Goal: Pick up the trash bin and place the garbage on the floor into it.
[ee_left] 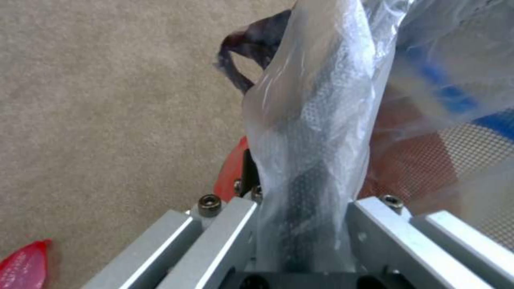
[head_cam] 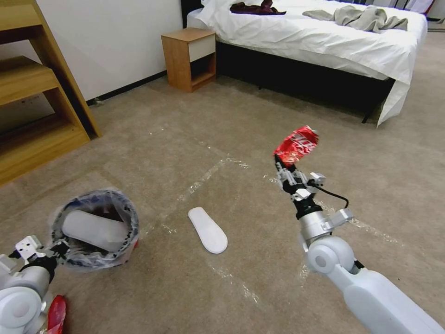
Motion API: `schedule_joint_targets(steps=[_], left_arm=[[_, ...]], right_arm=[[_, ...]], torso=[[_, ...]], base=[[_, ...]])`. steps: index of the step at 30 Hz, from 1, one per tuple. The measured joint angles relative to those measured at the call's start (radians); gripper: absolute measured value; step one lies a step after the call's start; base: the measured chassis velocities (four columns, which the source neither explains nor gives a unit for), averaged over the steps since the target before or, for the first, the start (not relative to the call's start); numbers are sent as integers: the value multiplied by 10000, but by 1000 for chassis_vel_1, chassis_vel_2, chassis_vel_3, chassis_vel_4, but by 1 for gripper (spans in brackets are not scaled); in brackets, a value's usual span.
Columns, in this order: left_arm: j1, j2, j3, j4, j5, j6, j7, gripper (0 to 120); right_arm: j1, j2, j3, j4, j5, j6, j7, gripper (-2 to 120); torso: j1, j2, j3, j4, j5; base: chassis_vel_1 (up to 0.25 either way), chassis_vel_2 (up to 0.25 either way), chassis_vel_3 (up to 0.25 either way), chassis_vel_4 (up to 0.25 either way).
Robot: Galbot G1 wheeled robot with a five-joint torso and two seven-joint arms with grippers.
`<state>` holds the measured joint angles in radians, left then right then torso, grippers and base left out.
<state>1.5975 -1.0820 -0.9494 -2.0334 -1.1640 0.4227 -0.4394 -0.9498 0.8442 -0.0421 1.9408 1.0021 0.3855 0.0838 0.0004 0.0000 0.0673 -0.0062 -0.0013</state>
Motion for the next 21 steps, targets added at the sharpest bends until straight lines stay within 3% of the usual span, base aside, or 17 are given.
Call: schedule_joint_targets(steps=[3, 8, 10, 21], left_arm=[[52, 66, 96, -42, -6, 36, 1, 0], [118, 221, 196, -295, -209, 197, -89, 0], [123, 236, 202, -353, -257, 234, -120, 0], [188, 415, 313, -647, -693, 638, -486, 0]], right_arm=[[448, -213, -595, 347, -12, -39, 2, 39], [2814, -731, -2821, 1385, 283, -217, 96, 39], [3173, -747, -3190, 1487, 325, -235, 114, 39], [7238, -110, -7501, 1649, 659, -368, 126, 39]], torso=[[0, 0, 0, -1, 1], [0, 0, 0, 1, -2], [0, 0, 0, 1, -4], [0, 0, 0, 1, -3]], base=[[0, 0, 0, 0], [0, 0, 0, 0], [0, 0, 0, 0], [0, 0, 0, 0]])
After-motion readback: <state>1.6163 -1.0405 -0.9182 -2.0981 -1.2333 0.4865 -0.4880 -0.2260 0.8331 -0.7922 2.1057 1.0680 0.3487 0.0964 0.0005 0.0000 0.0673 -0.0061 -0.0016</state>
